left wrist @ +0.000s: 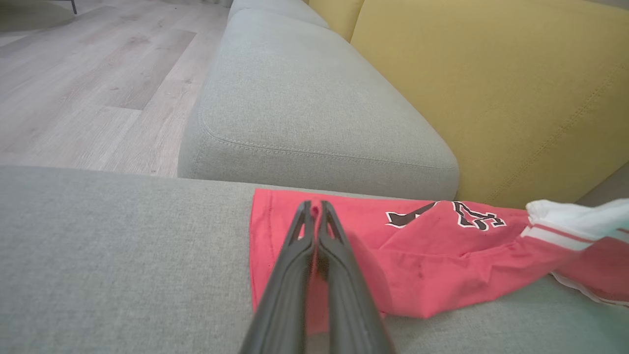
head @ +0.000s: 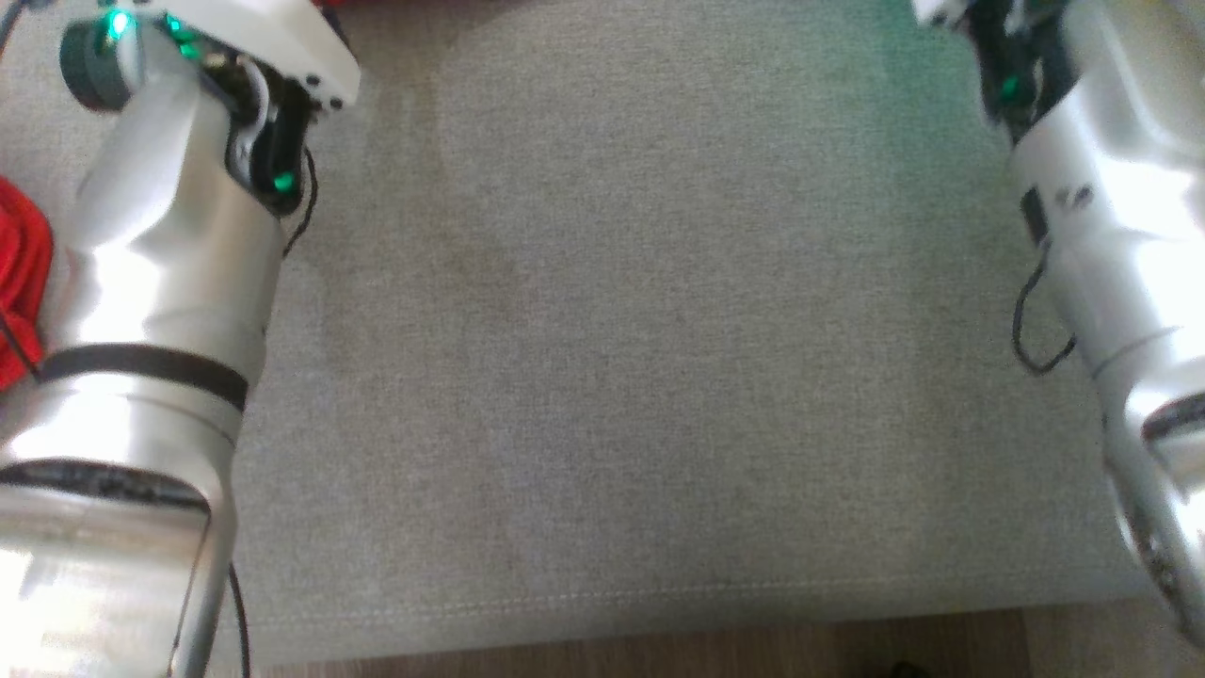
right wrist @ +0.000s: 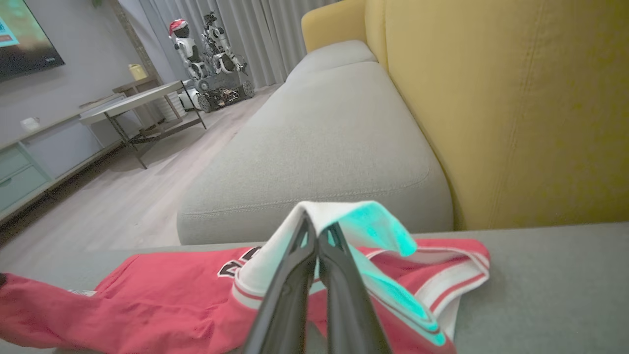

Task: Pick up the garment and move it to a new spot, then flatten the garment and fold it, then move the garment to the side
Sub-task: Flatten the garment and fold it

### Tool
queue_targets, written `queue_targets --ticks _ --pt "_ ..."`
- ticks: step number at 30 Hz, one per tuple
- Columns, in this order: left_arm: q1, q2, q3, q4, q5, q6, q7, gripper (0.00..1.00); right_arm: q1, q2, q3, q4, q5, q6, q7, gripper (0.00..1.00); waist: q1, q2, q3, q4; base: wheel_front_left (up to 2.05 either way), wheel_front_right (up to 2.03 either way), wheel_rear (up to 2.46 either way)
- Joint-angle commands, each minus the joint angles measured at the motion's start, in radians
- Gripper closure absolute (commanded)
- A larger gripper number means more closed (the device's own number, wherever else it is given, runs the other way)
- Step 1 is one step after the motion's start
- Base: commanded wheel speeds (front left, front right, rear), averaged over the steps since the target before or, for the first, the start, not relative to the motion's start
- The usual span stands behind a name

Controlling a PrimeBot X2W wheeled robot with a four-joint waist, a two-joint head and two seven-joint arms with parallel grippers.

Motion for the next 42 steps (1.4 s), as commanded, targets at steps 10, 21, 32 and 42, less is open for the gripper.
queue_targets --ticks 10,21,32,42 --pt "0.307 0.063 0.126 -0.291 0.011 -0.011 -0.006 1.0 0.396 -0.1 0.116 -0.284 0.191 -0.001 -0.089 1.0 -0.0001 0.0 -0.112 -0.01 0.0 0.0 0.0" --pt "0.784 0.121 0.134 -0.734 0.048 0.034 0.023 1.0 0.963 -0.192 -0.084 -0.718 0.174 -0.001 -0.055 1.0 -0.0001 0.0 -0.251 -0.003 0.0 0.0 0.0" --pt "1.181 0.178 0.142 -1.194 0.036 0.179 0.195 1.0 1.439 -0.033 -0.341 -1.203 0.001 -0.001 0.321 1.0 -0.0001 0.0 -0.338 0.001 0.0 0.0 0.0" --pt "1.348 0.207 0.168 -1.375 0.024 0.26 0.277 1.0 1.622 0.061 -0.444 -1.403 -0.073 -0.001 0.511 1.0 -0.0001 0.0 -0.391 0.006 0.0 0.0 0.0"
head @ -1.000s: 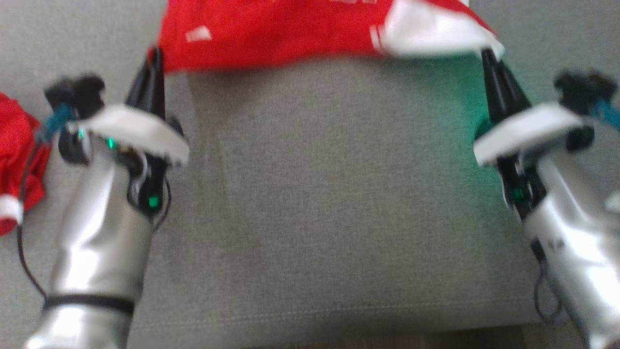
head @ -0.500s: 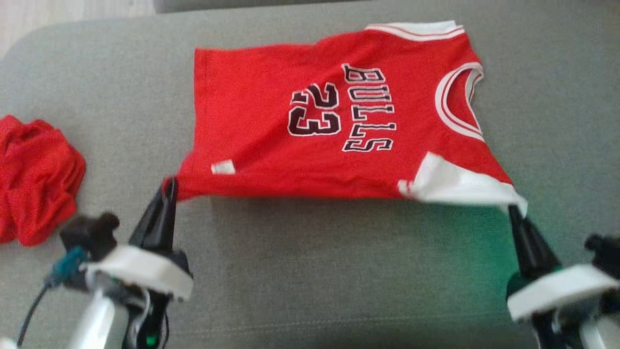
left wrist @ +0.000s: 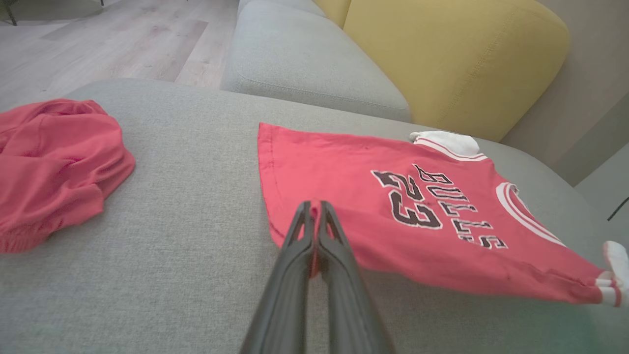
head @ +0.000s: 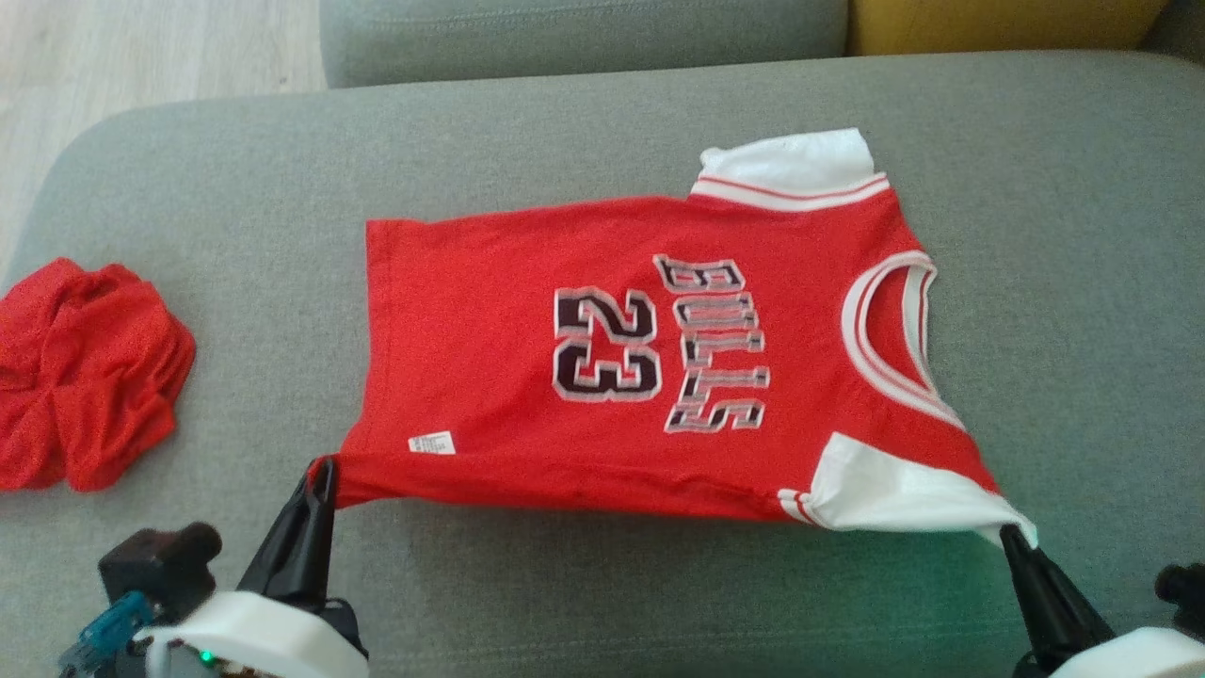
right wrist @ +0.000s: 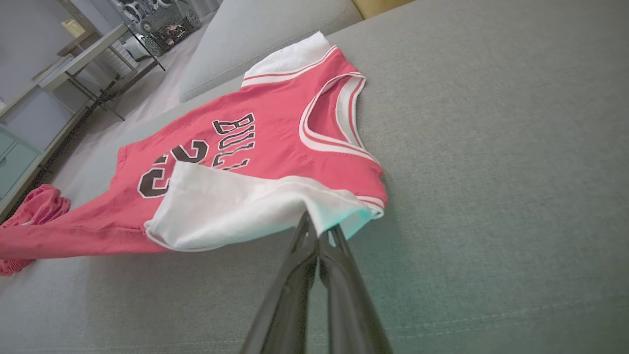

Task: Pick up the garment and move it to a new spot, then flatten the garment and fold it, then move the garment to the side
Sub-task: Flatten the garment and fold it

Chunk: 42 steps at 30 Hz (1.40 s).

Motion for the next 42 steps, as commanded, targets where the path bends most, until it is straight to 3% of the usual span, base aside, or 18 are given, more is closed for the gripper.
queue_targets --ticks 1,12,28,39,40,41,42 --pt "-0.025 0.02 0.052 -0.046 -0.008 0.008 0.004 1.0 -0.015 -0.014 0.008 -0.047 -0.009 -0.001 0.008 1.0 0.0001 -0.0001 -0.004 -0.002 0.0 0.0 0.0" --pt "-0.027 0.029 0.047 -0.033 -0.026 0.01 0.04 1.0 -0.069 -0.015 0.022 -0.036 -0.054 -0.001 0.021 1.0 0.0001 -0.0001 -0.006 -0.005 0.0 0.0 0.0" --pt "-0.23 0.038 0.052 0.107 -0.101 -0.046 0.112 1.0 -0.433 -0.24 0.221 0.174 -0.027 -0.001 -0.075 1.0 0.0001 -0.0001 0.087 0.003 0.0 0.0 0.0" --pt "-0.38 0.012 0.029 0.308 -0.139 -0.127 0.081 1.0 -0.667 -0.344 0.39 0.452 0.025 -0.001 -0.219 1.0 0.0001 -0.0001 0.185 0.005 0.0 0.0 0.0" --pt "-0.393 0.008 0.025 0.328 -0.138 -0.135 0.074 1.0 -0.679 -0.345 0.396 0.478 0.031 -0.001 -0.233 0.93 0.0001 -0.0001 0.191 0.005 0.0 0.0 0.0" --pt "-0.404 0.006 0.02 0.348 -0.137 -0.144 0.068 1.0 -0.69 -0.347 0.404 0.5 0.034 -0.001 -0.247 0.63 0.0001 -0.0001 0.194 0.006 0.0 0.0 0.0" --pt "-0.414 0.003 0.016 0.368 -0.136 -0.151 0.06 0.76 -0.699 -0.345 0.407 0.523 0.037 -0.001 -0.259 0.15 0.0001 -0.0001 0.196 0.006 0.0 0.0 0.0"
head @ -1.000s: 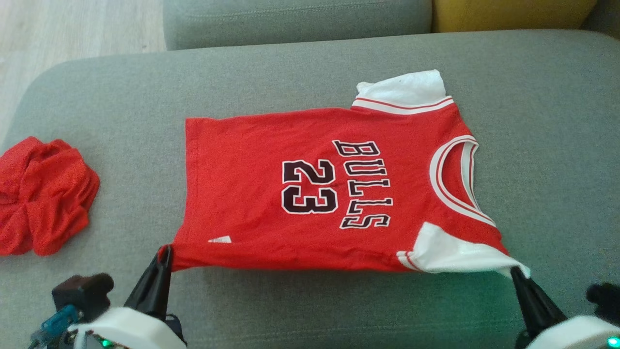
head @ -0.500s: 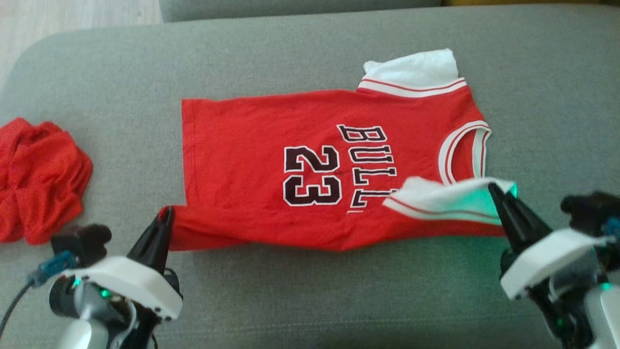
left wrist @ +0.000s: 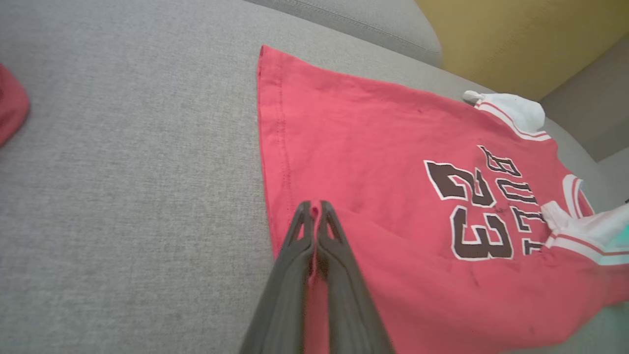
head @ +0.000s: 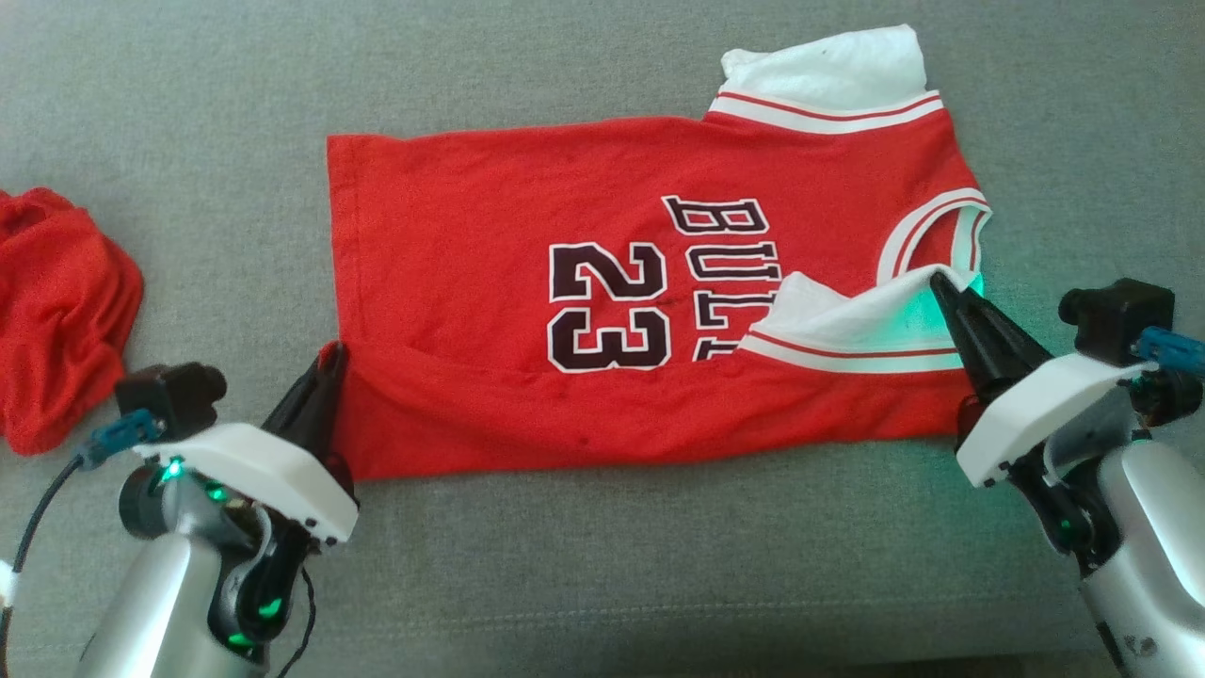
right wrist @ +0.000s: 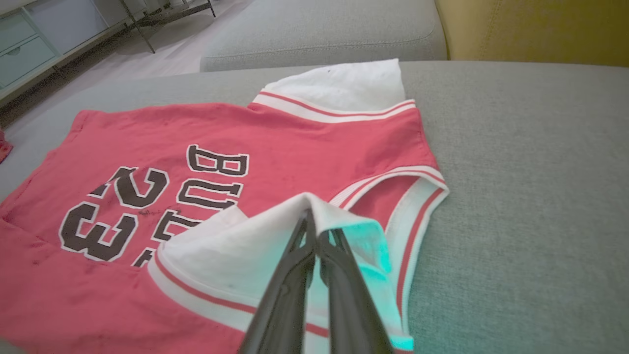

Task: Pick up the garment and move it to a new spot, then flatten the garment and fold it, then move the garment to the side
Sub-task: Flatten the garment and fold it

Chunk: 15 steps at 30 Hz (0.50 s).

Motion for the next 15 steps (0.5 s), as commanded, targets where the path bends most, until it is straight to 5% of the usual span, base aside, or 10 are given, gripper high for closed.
queue_targets --ticks 1,2,15 --pt "-0.046 0.014 0.032 -0.004 0.004 -0.007 -0.021 0.19 -0.024 -0.018 0.013 -0.003 0.003 -0.001 -0.022 0.0 0.0 0.0 0.003 0.0 0.0 0.0 0.0" --pt "-0.051 0.012 0.032 0.011 0.006 -0.01 -0.032 0.0 -0.03 -0.012 0.013 0.009 0.004 -0.001 -0.04 0.0 0.0 0.0 0.003 -0.002 0.0 0.0 0.0" --pt "-0.015 -0.018 0.065 -0.001 0.095 0.043 -0.295 0.0 0.05 0.114 -0.169 -0.04 -0.105 -0.001 -0.188 0.0 0.0 0.0 -0.038 -0.018 0.0 0.0 0.0"
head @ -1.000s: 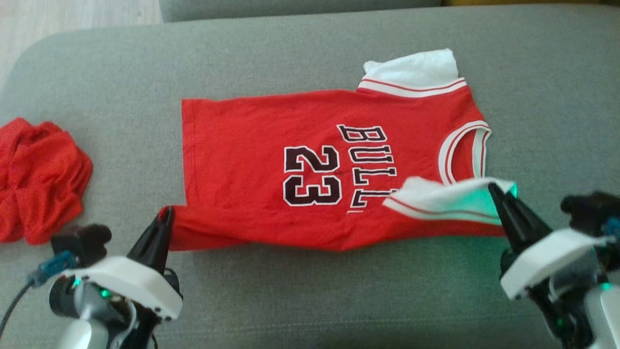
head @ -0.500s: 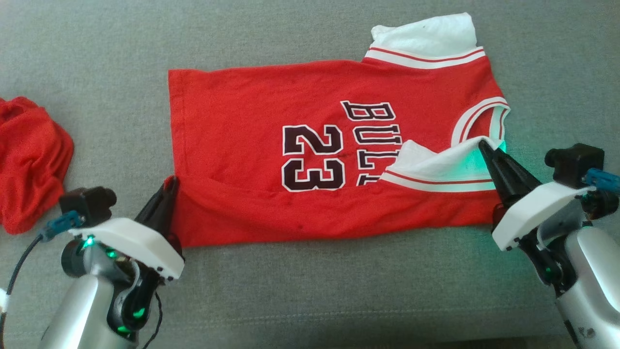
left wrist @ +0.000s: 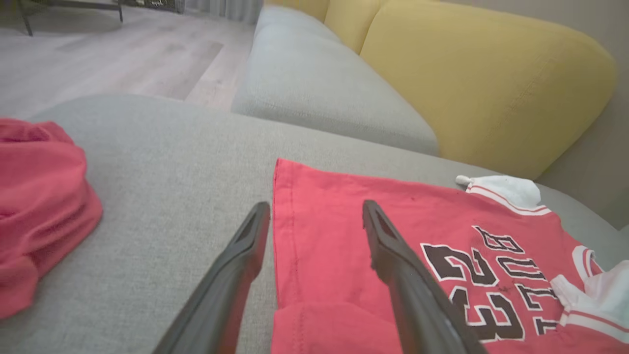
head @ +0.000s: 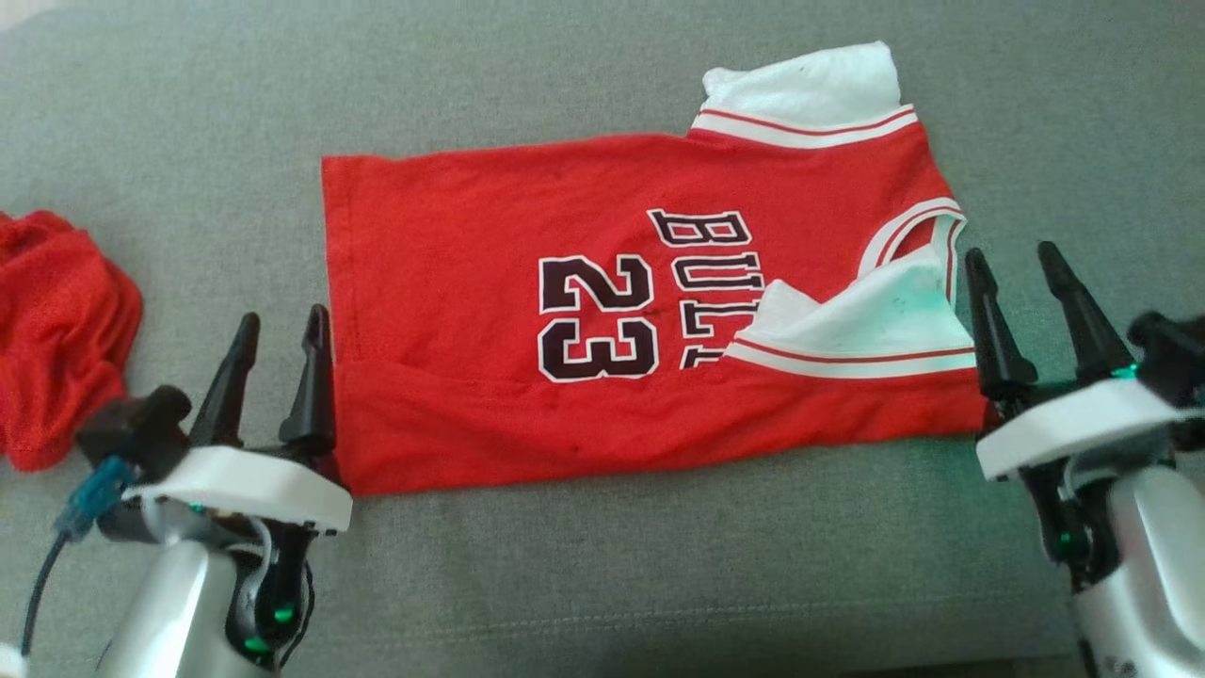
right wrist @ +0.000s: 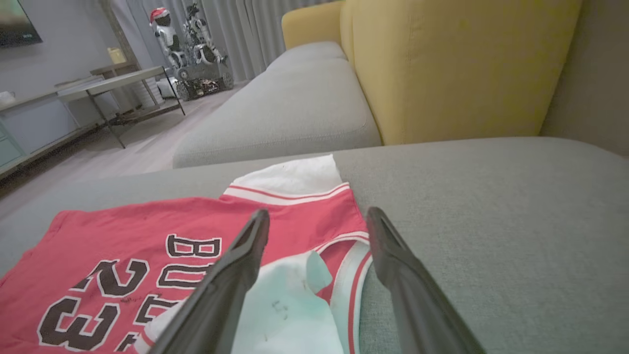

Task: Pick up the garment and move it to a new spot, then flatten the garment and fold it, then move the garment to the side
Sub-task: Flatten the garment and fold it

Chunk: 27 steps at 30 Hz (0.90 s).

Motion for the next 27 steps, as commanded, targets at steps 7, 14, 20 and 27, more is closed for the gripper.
queue_targets --ticks 7,14,20,27 --pt "0.019 0.019 0.06 -0.101 0.087 0.03 -0.052 0.0 0.088 0.075 -0.057 -0.19 -0.111 -0.001 0.016 0.0 0.0 0.0 -0.047 0.0 0.0 0.0 0.0" --pt "0.087 0.048 0.044 -0.131 0.145 0.05 -0.052 0.0 0.189 0.115 -0.075 -0.304 -0.159 -0.001 0.074 0.0 0.0 0.0 -0.084 -0.003 0.0 0.0 0.0" --pt "0.115 0.055 0.028 -0.154 0.15 0.058 -0.025 0.0 0.229 0.13 -0.081 -0.348 -0.167 -0.001 0.102 0.0 0.0 0.0 -0.091 0.004 0.0 0.0 0.0" --pt "0.115 0.065 0.025 -0.148 0.145 0.057 -0.016 0.0 0.236 0.135 -0.081 -0.358 -0.164 -0.001 0.113 0.0 0.0 0.0 -0.097 0.004 0.0 0.0 0.0"
